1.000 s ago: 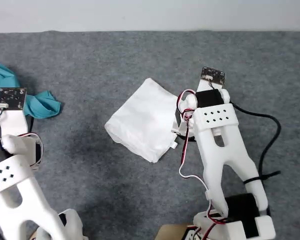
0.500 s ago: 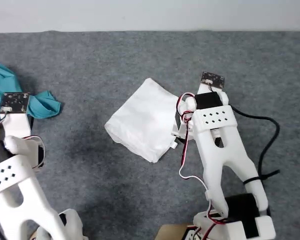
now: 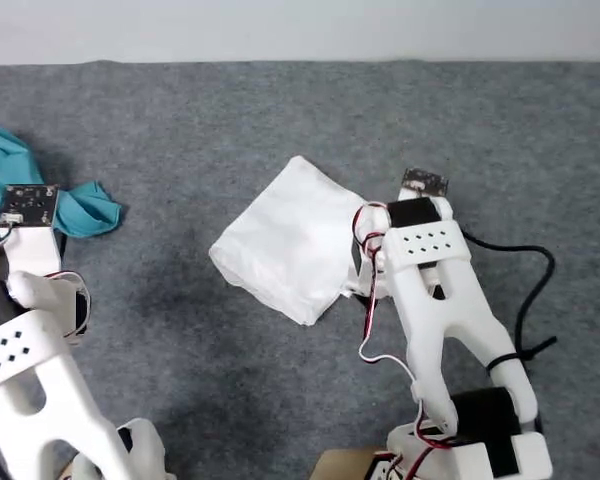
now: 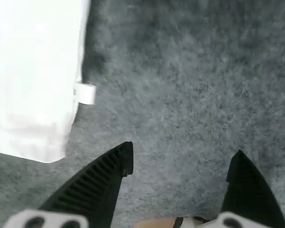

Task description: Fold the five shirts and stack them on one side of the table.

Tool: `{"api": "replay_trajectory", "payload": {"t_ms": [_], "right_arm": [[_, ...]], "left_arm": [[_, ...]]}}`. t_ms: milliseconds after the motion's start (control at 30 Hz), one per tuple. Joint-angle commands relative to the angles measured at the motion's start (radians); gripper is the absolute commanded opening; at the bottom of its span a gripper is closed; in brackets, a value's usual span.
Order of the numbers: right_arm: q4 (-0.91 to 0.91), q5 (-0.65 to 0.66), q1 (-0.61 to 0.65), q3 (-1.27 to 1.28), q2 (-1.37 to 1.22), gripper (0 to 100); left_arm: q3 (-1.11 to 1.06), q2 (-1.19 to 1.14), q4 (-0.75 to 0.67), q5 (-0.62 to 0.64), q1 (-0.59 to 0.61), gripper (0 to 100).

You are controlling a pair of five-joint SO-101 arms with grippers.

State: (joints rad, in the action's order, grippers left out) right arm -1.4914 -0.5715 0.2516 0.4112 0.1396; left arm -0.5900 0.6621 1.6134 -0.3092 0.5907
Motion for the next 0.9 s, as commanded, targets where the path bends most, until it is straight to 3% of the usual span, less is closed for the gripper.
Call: {"api": "replay_trajectory", "payload": {"t_ms": [0, 867], "right_arm": [[0.028, -0.009, -0.005, -0.006, 0.050, 32.5], [0.196, -0.011, 0.001, 0.092, 0.048, 32.7]], "left_arm": [[0.016, 0.025, -0.017, 0.006, 0.002, 0], [0.008, 0.025, -0.040, 0.008, 0.000, 0]]}}
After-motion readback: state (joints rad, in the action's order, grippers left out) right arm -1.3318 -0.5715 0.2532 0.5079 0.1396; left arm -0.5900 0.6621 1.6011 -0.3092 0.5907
